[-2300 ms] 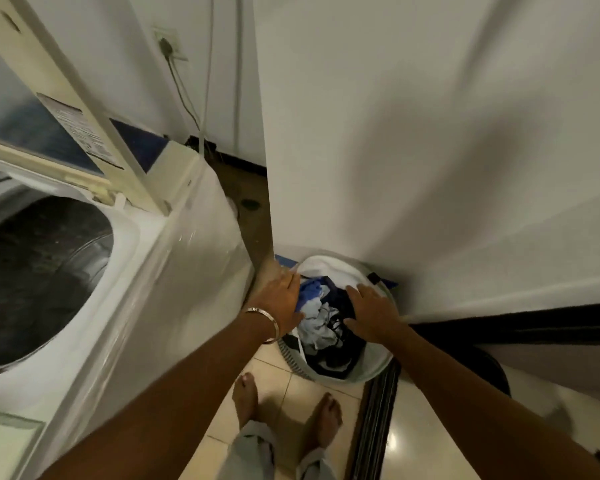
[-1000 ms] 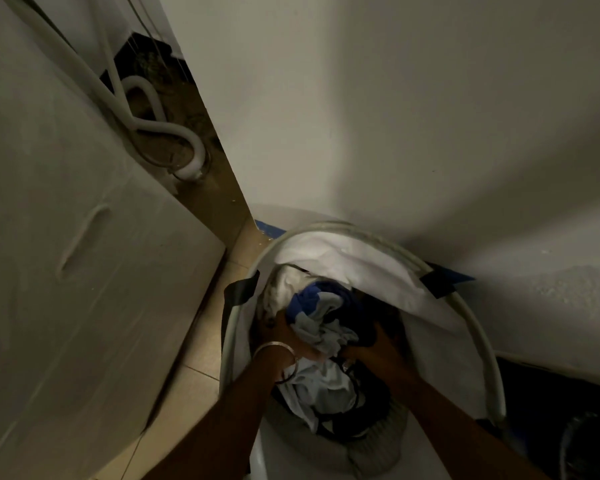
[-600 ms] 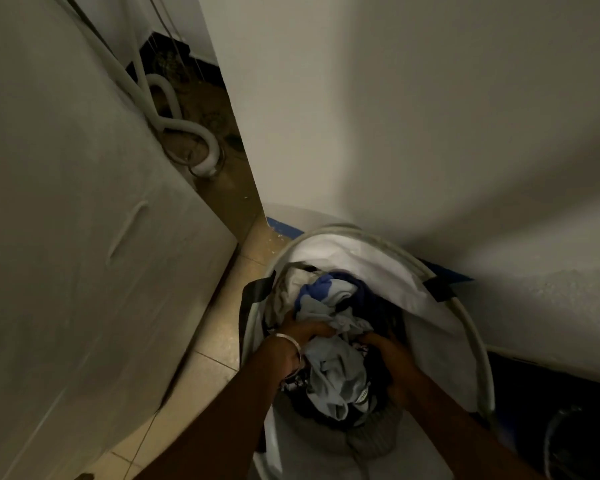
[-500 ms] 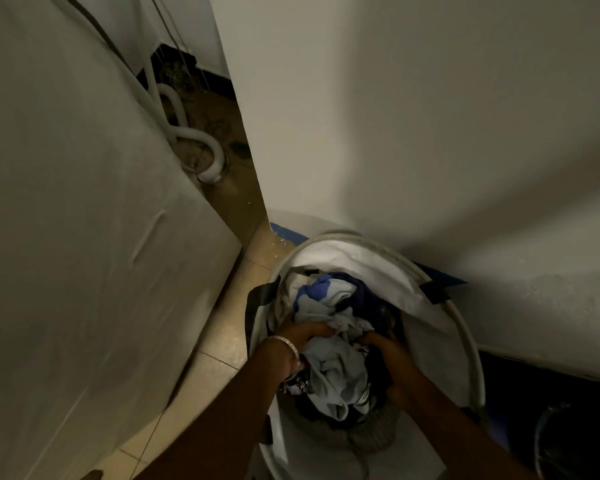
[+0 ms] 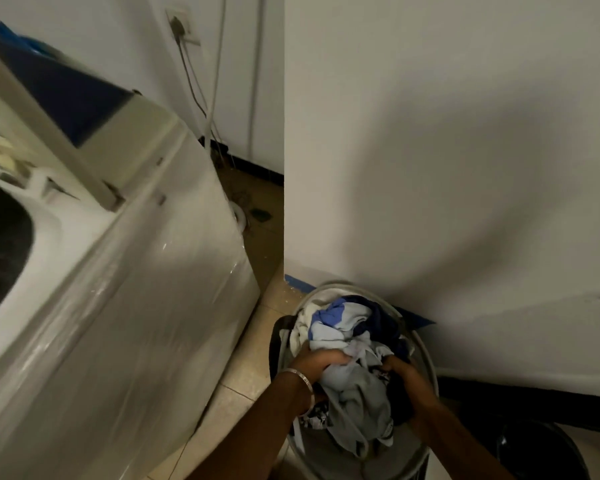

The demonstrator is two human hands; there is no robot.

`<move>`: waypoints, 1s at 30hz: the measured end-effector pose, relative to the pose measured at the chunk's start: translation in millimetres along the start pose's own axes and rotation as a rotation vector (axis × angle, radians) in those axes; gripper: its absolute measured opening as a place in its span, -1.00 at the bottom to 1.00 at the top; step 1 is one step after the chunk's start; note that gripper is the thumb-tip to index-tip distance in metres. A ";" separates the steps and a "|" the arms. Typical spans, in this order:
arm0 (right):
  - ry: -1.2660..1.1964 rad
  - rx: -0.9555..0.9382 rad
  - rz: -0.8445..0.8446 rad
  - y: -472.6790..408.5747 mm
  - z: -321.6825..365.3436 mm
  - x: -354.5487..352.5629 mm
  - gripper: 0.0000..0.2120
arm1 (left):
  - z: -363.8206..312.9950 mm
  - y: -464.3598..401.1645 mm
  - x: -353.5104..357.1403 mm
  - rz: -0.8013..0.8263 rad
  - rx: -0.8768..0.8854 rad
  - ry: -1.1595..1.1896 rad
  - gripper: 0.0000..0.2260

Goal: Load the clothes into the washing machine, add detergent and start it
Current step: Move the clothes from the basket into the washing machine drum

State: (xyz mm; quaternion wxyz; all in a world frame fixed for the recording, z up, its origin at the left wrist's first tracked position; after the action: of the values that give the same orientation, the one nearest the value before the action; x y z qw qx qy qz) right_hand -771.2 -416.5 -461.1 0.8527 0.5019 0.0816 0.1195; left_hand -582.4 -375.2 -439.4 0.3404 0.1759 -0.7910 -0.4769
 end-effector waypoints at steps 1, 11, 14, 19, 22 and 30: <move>0.015 -0.016 -0.002 12.1 8.1 2.0 -0.65 | -2.9 9.2 3.8 0.018 0.024 -0.010 -0.28; 0.039 -0.243 -0.013 121.2 76.8 0.0 -0.54 | -27.8 132.4 52.0 0.132 0.175 0.092 -0.42; 0.067 -0.325 0.013 168.0 99.6 0.9 -0.66 | -34.8 170.9 67.0 0.127 0.193 0.100 -0.32; 0.120 -0.412 0.043 238.7 135.5 3.9 -0.65 | -52.2 245.7 92.2 0.137 0.218 0.043 -0.41; 0.140 -0.500 0.068 281.8 159.8 7.8 -0.66 | -62.8 290.6 107.4 0.150 0.268 0.009 -0.60; 0.174 -0.580 0.142 383.6 221.4 21.3 -0.58 | -103.4 387.5 128.3 0.106 0.391 -0.057 -0.59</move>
State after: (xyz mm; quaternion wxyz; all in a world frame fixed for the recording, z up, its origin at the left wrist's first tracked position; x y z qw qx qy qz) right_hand -740.2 -416.2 -18.7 0.9397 0.2302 0.0817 0.2395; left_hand -582.1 -331.0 -20.7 0.3019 0.1831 -0.8860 -0.3005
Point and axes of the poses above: each hand's wrist, its own y-axis away from the middle knuckle, its own x-axis out of the palm, z = x × y, the point moved 4 cm from there along -y, towards the middle knuckle, and after that the axes turned 13 degrees about y, right-handed, at the moved point
